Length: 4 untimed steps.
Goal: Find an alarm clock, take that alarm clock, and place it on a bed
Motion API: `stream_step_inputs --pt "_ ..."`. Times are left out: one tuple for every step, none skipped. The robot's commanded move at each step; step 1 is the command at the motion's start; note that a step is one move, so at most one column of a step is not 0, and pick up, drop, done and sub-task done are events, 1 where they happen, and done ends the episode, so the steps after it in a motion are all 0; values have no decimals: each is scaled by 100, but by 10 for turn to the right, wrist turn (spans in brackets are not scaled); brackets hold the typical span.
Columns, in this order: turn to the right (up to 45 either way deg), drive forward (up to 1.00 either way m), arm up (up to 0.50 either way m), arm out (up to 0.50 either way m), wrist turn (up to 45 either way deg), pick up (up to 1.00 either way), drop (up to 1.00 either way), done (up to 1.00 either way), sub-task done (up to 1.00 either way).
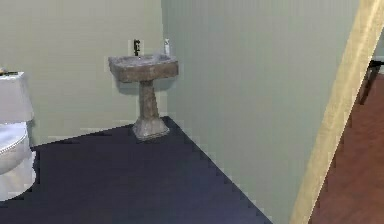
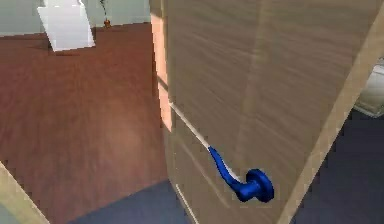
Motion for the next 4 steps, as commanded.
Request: stream_step_inputs --pt "450 0 0 0 0 0 0 0 0" --pt "90 0 0 0 0 0 0 0 0" --pt "0 100 0 0 0 0 0 0 0" --pt "30 0 0 0 0 0 0 0 0"
